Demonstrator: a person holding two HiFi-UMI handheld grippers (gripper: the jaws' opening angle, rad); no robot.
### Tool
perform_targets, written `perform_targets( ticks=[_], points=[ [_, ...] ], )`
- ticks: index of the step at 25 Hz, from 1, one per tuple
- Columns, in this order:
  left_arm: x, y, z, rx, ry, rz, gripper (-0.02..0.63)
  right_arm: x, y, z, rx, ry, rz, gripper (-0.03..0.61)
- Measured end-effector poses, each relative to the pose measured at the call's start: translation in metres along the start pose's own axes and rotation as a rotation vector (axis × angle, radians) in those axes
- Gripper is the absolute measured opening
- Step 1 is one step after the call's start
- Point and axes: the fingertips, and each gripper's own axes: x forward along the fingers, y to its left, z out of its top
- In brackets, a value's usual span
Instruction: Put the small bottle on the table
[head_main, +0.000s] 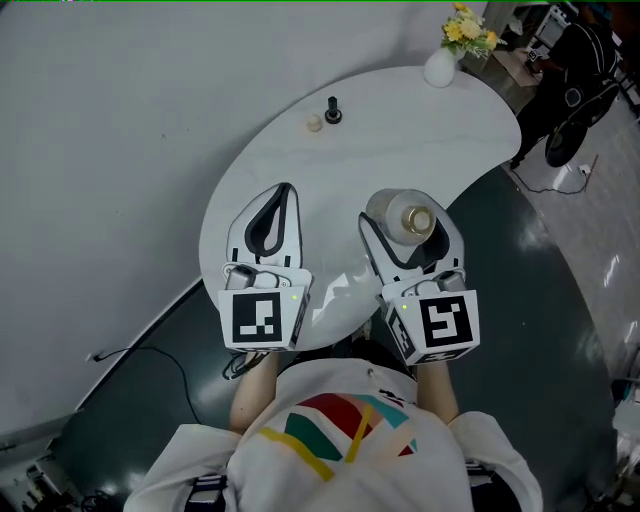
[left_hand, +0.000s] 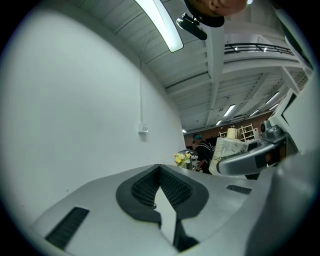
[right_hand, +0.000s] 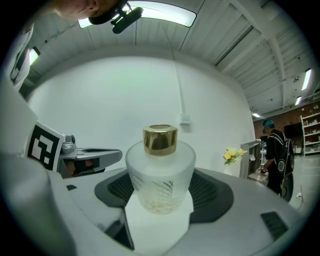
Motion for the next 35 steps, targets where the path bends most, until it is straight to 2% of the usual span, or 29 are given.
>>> perform_targets(
  ticks=[6, 16, 21, 31, 35],
  points=[
    [-0.009, 0.02, -0.004, 0.011, 0.004, 0.073, 0.016, 0.032, 0.027, 0.003, -0.026, -0.01, 0.123, 0.339],
    [-0.033, 0.052, -0.022, 0.0, 0.035, 0.179, 0.016, 0.077, 0.07, -0.009, -0.091, 0.024, 0.253, 0.339],
    [-0.049, 0.07, -0.037, 0.014, 0.059, 0.226, 0.016, 0.096, 0.093, -0.019, -0.094, 0.035, 0.291, 0.339],
    [-0.084, 0.116, -0.05, -0.011, 0.077, 0.365, 0.015, 0.138, 0.142, -0.042, -0.145, 0.081, 0.398, 0.339],
    [-0.091, 0.129, -0.055, -0.006, 0.086, 0.393, 0.015, 0.156, 0.159, -0.059, -0.16, 0.129, 0.432, 0.339]
  ],
)
